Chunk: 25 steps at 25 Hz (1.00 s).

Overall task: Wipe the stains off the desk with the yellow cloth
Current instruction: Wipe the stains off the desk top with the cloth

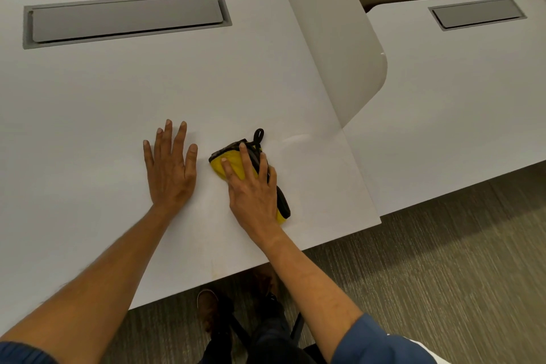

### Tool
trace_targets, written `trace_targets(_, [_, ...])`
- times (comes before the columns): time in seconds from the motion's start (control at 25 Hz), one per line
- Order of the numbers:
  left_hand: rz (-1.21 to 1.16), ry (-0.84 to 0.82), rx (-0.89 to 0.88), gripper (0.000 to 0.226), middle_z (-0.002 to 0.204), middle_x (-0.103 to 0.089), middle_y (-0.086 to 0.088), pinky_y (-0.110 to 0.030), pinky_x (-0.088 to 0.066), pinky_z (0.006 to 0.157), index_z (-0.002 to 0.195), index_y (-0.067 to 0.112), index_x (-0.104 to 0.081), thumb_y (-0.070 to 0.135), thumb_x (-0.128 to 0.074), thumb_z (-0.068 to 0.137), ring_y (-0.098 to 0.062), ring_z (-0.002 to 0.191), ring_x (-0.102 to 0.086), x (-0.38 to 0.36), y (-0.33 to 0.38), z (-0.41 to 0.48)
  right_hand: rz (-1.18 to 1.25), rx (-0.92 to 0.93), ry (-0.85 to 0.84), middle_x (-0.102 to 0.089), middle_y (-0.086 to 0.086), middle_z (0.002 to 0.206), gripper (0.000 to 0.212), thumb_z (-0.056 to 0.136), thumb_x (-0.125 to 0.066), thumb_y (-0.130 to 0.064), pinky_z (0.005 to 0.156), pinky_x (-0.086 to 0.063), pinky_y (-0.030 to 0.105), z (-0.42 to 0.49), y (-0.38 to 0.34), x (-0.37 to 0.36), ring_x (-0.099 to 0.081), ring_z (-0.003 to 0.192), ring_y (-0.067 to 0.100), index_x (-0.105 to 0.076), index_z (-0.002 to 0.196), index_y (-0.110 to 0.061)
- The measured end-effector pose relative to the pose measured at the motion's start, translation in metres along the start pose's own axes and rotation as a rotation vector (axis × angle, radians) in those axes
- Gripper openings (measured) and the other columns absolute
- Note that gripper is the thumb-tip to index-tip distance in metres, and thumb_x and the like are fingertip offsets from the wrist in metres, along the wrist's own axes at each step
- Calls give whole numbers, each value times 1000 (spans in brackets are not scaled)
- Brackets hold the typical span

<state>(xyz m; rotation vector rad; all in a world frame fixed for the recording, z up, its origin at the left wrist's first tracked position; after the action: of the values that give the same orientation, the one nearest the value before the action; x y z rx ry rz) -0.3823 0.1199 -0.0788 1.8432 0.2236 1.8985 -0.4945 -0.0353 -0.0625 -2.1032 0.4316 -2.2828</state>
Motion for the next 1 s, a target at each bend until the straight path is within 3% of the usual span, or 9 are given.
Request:
trace_targets(0.72, [106,-50,1,65,172,-12,-1,-48,0,129,162,31,-19,60,-18,104,-22,159,-8,-1,2,0,-40,-215,86,-27,4,163,47,98,-48,-25,107,-36,50,39,111,25,-35,141,41,-47,143,-37])
trace_targets(1.0, [218,-76,88,68,173,-7,-1,-52,4,127,162,37,-13,65,-19,100,-26,159,-3,-4,1,0,-43,-291,108,-28,3,163,44,99,-49,-25,108,-36,50,29,166,39,-35,140,39,-49,142,-36])
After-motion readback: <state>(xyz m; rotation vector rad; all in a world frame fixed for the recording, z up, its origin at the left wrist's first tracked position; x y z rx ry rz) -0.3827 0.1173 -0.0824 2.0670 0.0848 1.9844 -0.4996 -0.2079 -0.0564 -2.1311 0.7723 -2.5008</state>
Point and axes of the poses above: each hand's wrist, its own z-axis towards the middle knuckle, its own x-axis out of the back of the hand, y = z × x, the point moved 3 cm from there along z, towards the middle knuckle
